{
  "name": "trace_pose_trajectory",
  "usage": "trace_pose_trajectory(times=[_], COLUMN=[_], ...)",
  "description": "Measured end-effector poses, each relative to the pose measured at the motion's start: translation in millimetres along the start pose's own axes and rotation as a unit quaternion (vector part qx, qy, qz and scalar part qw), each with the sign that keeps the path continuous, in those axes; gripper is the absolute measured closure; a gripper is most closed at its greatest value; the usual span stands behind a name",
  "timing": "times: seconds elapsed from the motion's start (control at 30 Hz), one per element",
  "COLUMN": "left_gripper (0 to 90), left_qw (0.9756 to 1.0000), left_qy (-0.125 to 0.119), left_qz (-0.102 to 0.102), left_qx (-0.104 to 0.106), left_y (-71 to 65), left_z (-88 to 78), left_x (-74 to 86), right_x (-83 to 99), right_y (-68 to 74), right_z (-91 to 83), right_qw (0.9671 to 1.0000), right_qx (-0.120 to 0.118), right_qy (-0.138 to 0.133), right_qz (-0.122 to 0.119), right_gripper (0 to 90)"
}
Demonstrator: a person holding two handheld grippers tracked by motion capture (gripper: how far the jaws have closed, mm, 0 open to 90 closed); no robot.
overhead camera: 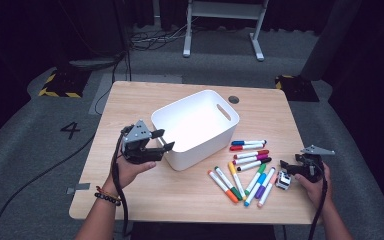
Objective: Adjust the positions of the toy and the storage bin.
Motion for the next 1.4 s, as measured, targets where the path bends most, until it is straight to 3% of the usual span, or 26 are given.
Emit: trace_pose_trajectory(times=[0.1,0.17,0.27,0.3,0.33,0.4,0.67,0.8,1.03,1.23,1.27,1.4], left_gripper=[29.5,27.0,24.7,22.5,20.1,22.2,26.3,25.8,25.3,25.7,24.5,23.7], left_qw=[0.9984,0.9969,0.994,0.994,0.9931,0.9932,0.9958,0.993,0.9924,0.9938,0.9942,0.9927], left_qy=[-0.005,-0.005,-0.016,-0.016,-0.016,-0.017,0.004,0.017,0.007,0.0,0.001,-0.009], left_qz=[-0.015,-0.045,-0.089,-0.089,-0.1,-0.1,-0.088,-0.113,-0.119,-0.092,-0.079,-0.088], left_qx=[-0.055,-0.064,-0.062,-0.062,-0.058,-0.056,-0.027,-0.031,-0.031,-0.062,-0.073,-0.082], left_y=[23.4,38.7,58.7,58.7,67.0,70.5,66.1,65.5,54.3,36.1,29.3,19.7], left_z=[4.1,9.8,19.1,19.1,25.2,30.7,52.0,56.8,48.7,38.0,32.7,25.0], left_x=[-2.1,-2.1,-2.4,-2.4,-2.8,-4.1,-5.9,-2.0,5.5,11.3,14.7,21.3], right_x=[0.0,0.0,0.0,0.0,0.0,0.0,-0.2,-0.2,-0.3,-0.3,-0.3,-0.3], right_y=[0.1,0.0,0.0,0.0,0.1,0.1,1.1,1.4,1.5,1.5,1.5,1.6], right_z=[0.0,0.0,0.0,0.0,0.0,0.0,-0.1,-0.2,-0.2,-0.2,-0.2,-0.2], right_qw=[1.0,1.0,1.0,1.0,1.0,1.0,1.0,1.0,1.0,1.0,1.0,1.0], right_qx=[0.0,0.0,0.0,0.0,0.0,0.0,-0.005,-0.006,-0.005,-0.005,-0.005,-0.006], right_qy=[0.0,0.0,0.0,0.0,0.0,0.0,0.0,0.0,0.0,0.0,0.0,0.0], right_qz=[0.0,0.0,0.0,0.0,0.0,0.0,-0.003,-0.002,-0.002,-0.002,-0.002,-0.002], right_gripper=[23.6,23.6,23.6,23.6,23.6,23.6,23.6,23.5,23.5,23.5,23.5,23.5])
Point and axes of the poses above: each handheld gripper's, and its own axes: z roughly forward along the jaws, x roughly out of its underside, y roughly to its left, the point moved 5 cm from there along z, roughly forward along the jaws, and after that the axes turned 11 degrees about -z, right-handed, at the moved point
